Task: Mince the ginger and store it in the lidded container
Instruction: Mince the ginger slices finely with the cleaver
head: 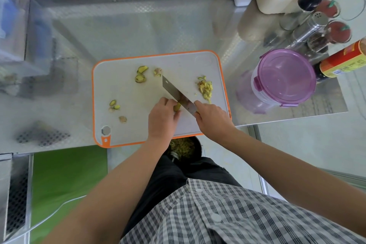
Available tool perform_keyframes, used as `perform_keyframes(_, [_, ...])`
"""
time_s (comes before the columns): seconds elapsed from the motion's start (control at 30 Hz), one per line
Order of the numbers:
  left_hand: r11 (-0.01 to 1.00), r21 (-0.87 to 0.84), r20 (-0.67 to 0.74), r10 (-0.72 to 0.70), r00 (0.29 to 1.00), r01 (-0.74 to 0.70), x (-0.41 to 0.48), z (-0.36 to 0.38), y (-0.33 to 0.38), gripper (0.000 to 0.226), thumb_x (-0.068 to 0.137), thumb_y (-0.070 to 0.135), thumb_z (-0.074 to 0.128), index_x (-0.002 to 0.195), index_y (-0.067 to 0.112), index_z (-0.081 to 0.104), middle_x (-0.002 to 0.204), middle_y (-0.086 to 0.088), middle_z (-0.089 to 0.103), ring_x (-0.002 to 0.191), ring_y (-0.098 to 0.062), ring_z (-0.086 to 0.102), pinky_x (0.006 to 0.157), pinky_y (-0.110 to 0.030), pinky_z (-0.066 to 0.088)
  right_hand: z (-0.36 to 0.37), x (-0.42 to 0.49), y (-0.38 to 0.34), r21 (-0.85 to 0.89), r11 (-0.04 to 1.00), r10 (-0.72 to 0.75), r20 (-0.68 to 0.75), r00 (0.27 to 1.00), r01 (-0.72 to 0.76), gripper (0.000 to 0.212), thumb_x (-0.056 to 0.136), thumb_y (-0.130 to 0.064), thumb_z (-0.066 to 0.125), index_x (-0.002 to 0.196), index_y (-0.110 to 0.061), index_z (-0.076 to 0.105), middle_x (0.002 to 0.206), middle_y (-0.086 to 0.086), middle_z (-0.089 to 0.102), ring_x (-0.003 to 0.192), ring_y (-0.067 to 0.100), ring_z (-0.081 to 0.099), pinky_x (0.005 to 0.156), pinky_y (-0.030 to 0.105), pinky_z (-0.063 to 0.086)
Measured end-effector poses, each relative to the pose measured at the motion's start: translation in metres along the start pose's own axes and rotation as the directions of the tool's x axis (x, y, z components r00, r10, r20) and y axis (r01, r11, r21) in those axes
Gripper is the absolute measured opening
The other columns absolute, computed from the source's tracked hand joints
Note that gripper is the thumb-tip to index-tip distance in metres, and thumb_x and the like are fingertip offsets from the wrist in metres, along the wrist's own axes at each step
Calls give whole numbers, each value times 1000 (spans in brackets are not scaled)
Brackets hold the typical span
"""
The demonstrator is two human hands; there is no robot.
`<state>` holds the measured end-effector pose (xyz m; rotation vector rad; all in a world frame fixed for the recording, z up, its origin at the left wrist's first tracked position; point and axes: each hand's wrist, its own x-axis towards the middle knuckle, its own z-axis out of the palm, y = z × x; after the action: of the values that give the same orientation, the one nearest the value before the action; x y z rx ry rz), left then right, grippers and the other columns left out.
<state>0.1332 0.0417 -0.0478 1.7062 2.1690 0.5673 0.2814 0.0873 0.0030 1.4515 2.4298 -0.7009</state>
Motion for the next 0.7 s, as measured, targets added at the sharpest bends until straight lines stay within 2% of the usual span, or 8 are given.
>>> perform_keyframes(0.07, [1000,-19,-11,10,1000,-10,2,1,-1,8,76,5,75,83,4,72,78,-11,61,61,-30,58,55,-38,53,-2,0,0,1,1000,-8,4,1000,8,8,98,-17,39,102,-12,42,79,4,47,68,27,46,57,33,33])
perform_keyframes(0.2, [1000,1,19,24,1000,-24,5,3,-1,2,77,2,73,76,3,73,72,-12,60,59,-30,57,54,-35,51,-3,-1,0,-8,1000,-16,10,1000,16,9,98,-17,39,103,-11,43,79,4,46,67,27,46,57,33,33])
perform_keyframes(0.27, [999,22,28,31,999,-32,5,4,-2,4,77,1,72,73,3,72,67,-12,57,57,-29,54,51,-33,48,-2,-1,-1,-7,1000,-4,18,1000,4,3,98,-16,39,97,-13,39,78,4,46,66,26,45,56,32,32])
perform_keyframes(0.47, [999,28,31,44,999,-45,5,2,0,7,72,-3,74,68,3,72,62,-12,57,54,-31,53,48,-31,47,12,12,-8,-15,998,53,20,998,-53,11,94,-7,41,92,-15,34,78,3,43,68,27,45,58,34,33])
perform_keyframes(0.6, [1000,5,35,19,999,-19,6,1,-1,9,73,-1,74,66,4,71,60,-12,56,53,-30,52,48,-32,47,7,9,-5,71,997,36,-16,999,-35,9,98,-14,38,92,-17,32,76,2,41,67,27,41,59,33,30])
perform_keyframes(0.7, [1000,20,51,-4,999,3,6,3,-2,8,74,-1,72,67,3,70,64,-12,58,57,-29,53,52,-34,49,1,3,-1,71,997,1,-31,1000,1,5,98,-17,38,98,-12,41,76,3,43,67,26,42,58,33,30])
